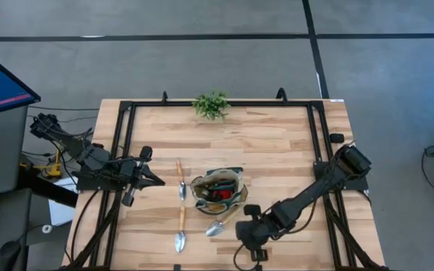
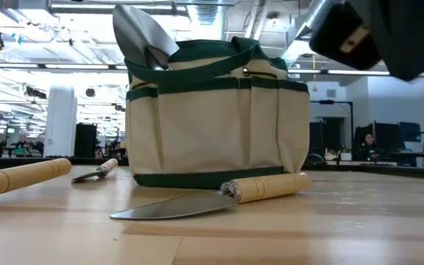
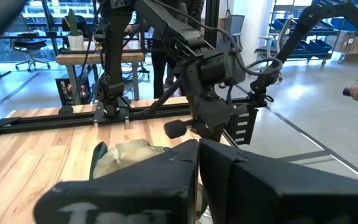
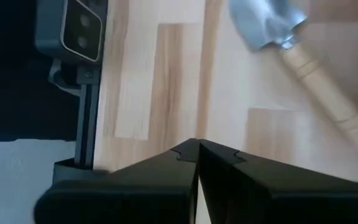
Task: Pick & Place Garden tools in Gardening bag
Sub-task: Move the gardening bag
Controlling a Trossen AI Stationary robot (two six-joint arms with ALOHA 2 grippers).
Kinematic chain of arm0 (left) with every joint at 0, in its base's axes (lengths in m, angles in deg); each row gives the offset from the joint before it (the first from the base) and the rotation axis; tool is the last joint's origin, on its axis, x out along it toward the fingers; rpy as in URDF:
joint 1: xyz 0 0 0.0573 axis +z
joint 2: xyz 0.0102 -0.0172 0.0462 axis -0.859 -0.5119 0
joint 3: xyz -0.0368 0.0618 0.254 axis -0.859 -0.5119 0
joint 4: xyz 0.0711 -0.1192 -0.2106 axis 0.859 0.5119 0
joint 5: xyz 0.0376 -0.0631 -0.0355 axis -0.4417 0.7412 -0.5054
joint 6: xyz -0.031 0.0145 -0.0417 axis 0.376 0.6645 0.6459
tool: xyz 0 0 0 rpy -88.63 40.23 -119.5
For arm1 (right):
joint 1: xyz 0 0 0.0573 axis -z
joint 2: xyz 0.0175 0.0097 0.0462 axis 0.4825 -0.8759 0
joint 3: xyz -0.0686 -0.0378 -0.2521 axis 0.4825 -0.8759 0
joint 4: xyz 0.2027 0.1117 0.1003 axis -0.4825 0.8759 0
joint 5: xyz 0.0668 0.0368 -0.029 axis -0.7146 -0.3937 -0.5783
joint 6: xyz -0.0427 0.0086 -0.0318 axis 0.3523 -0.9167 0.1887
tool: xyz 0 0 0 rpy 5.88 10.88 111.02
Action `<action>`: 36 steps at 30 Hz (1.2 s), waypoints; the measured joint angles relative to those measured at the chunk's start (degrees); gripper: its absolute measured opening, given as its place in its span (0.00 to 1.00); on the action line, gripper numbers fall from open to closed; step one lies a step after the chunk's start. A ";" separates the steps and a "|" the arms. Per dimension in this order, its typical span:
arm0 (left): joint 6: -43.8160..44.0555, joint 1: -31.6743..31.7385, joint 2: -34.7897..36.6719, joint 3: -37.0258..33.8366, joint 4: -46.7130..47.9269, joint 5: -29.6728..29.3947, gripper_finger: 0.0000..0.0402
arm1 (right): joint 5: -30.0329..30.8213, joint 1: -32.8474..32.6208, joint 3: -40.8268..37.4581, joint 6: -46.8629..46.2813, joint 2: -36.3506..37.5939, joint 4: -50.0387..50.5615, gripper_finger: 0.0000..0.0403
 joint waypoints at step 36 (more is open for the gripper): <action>1.31 0.02 0.00 0.00 0.09 0.86 0.00 | 23.97 1.16 -0.21 5.98 -7.77 -5.22 0.00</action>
